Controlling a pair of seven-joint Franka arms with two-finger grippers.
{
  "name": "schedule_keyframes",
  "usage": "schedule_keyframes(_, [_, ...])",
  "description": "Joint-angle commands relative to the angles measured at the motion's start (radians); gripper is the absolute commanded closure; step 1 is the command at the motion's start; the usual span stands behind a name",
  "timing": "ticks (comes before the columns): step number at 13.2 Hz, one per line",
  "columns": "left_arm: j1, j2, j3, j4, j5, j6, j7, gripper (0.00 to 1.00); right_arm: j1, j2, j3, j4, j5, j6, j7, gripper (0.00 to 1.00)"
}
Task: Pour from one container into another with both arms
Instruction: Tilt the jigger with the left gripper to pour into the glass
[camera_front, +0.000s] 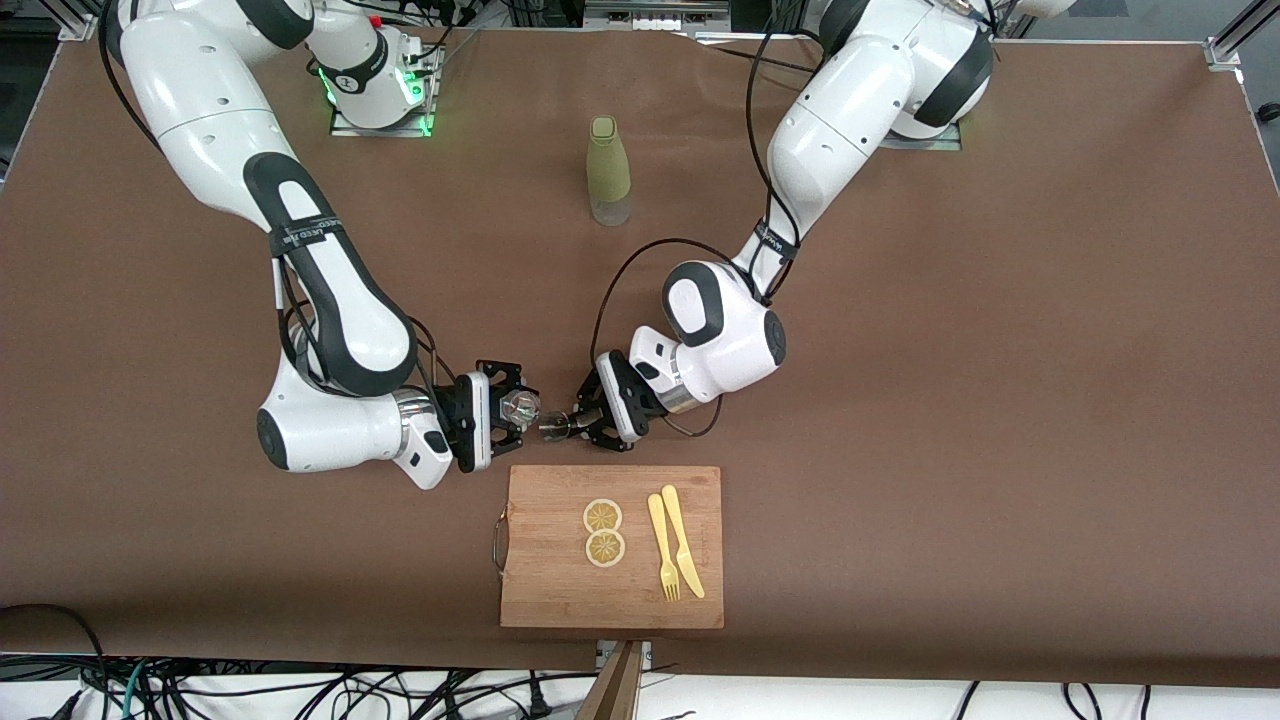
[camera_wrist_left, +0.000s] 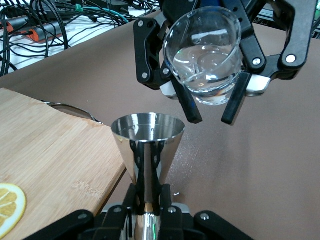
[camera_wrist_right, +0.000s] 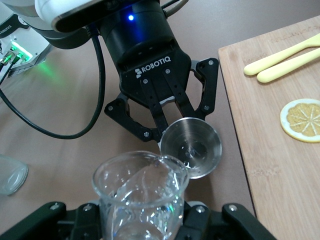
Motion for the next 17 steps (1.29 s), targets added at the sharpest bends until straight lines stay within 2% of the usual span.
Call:
schedule_keyframes(1, [-0.016,0.014,0.018,0.028,-0.035,0.013,0.005,1.00,0.006,0.001,0.009,0.011,-0.042,0.006,0.067,0.70])
schedule_keyframes(11, [-0.018,0.014,0.018,0.026,-0.035,0.017,0.006,1.00,0.023,0.000,0.011,0.011,-0.091,0.028,0.127,0.70])
schedule_keyframes(17, [-0.007,0.008,0.018,0.021,-0.028,0.016,0.020,1.00,-0.004,0.003,0.009,0.008,-0.038,0.025,-0.031,0.70])
